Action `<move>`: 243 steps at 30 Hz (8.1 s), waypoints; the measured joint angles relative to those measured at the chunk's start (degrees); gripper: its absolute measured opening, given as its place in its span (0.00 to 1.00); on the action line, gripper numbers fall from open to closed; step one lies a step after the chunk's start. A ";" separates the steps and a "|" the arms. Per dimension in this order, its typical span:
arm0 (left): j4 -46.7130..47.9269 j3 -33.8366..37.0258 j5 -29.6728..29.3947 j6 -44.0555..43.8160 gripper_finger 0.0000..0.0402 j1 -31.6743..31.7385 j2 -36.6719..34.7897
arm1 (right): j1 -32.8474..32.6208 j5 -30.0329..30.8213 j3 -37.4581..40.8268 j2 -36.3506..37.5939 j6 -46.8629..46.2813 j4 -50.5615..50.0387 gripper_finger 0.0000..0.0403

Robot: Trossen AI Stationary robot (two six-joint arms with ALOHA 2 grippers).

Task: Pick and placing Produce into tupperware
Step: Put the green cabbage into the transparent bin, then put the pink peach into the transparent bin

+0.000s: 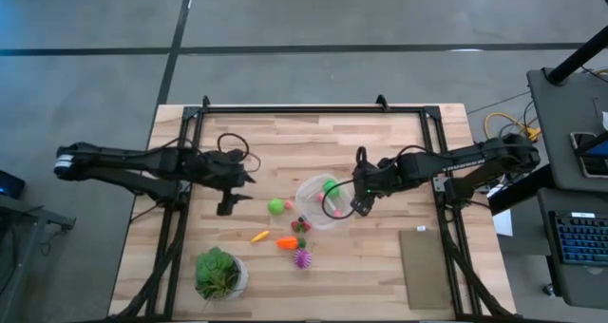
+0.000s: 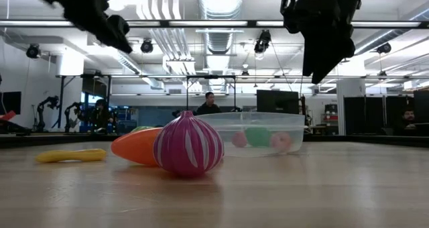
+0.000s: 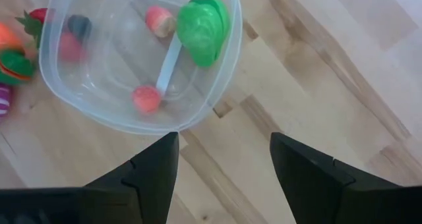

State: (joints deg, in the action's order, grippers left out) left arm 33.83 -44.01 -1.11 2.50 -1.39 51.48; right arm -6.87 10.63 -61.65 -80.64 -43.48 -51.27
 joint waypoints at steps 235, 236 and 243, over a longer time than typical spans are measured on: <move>-12.36 -13.75 -4.09 -9.80 0.22 -0.11 37.26 | 0.92 12.75 3.39 19.17 0.00 -15.93 0.57; -12.02 -13.94 -4.21 -9.14 0.22 -0.11 36.72 | 0.92 12.75 3.39 19.17 0.00 -15.93 0.57; -13.69 -19.03 -5.09 -5.28 0.22 0.70 38.93 | 0.92 12.81 3.40 19.17 0.00 -15.89 0.57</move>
State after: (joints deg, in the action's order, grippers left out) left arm 20.14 -63.04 -6.20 -2.78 -0.69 90.41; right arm -5.96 23.44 -58.25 -61.47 -43.48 -67.17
